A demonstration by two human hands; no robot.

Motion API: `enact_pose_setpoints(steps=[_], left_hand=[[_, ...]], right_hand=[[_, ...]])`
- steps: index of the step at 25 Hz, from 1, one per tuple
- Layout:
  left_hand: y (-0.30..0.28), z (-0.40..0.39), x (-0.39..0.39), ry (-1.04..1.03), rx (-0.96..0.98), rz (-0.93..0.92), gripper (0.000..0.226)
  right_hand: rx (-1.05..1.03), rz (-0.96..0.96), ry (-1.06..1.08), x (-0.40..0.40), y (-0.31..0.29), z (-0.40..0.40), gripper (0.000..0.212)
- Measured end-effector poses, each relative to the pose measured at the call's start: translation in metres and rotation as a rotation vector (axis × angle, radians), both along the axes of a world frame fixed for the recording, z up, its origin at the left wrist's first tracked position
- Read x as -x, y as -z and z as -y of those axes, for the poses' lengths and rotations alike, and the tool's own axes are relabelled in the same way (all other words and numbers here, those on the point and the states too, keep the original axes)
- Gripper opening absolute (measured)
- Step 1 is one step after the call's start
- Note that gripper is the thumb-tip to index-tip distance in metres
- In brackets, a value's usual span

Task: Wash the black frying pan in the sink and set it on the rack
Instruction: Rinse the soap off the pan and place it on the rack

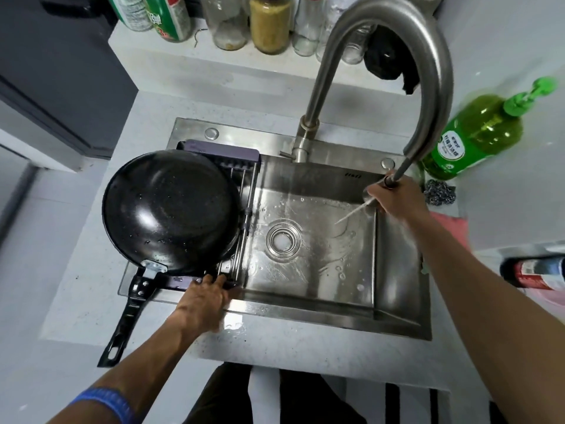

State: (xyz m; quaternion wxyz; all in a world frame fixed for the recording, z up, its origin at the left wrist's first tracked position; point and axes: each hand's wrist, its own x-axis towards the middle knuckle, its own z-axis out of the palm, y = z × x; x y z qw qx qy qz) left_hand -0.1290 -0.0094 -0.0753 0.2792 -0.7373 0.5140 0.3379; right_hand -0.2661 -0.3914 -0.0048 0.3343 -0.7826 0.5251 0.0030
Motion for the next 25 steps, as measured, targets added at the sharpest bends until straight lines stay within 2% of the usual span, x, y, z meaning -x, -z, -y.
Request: enact_pose_setpoints(steps=[5,8,11,12,14,18,25], left_hand=[[-0.002,0.002,0.002,-0.008,-0.014,-0.003,0.077],[-0.004,0.005,0.002,-0.013,-0.017,-0.007,0.086],[-0.007,0.006,0.0,-0.023,-0.007,-0.018,0.094],[-0.007,0.005,0.0,-0.035,-0.002,-0.017,0.094],[-0.007,0.002,0.002,-0.056,0.019,-0.006,0.093],[-0.008,0.001,0.003,-0.064,0.01,-0.026,0.091],[-0.014,0.002,0.003,-0.073,0.002,-0.044,0.088]], right_hand=[[0.148,-0.229,-0.072,0.013,-0.009,0.016,0.03],[0.155,-0.287,-0.115,0.019,-0.012,0.011,0.029],[0.036,-0.122,-0.139,0.025,-0.007,-0.011,0.021],[-0.021,-0.019,-0.076,0.029,-0.006,-0.02,0.017],[0.006,0.107,0.038,0.037,-0.001,-0.038,0.019],[0.122,-0.008,-0.053,0.029,-0.006,-0.064,0.033],[0.31,0.154,0.0,-0.01,-0.092,-0.057,0.041]])
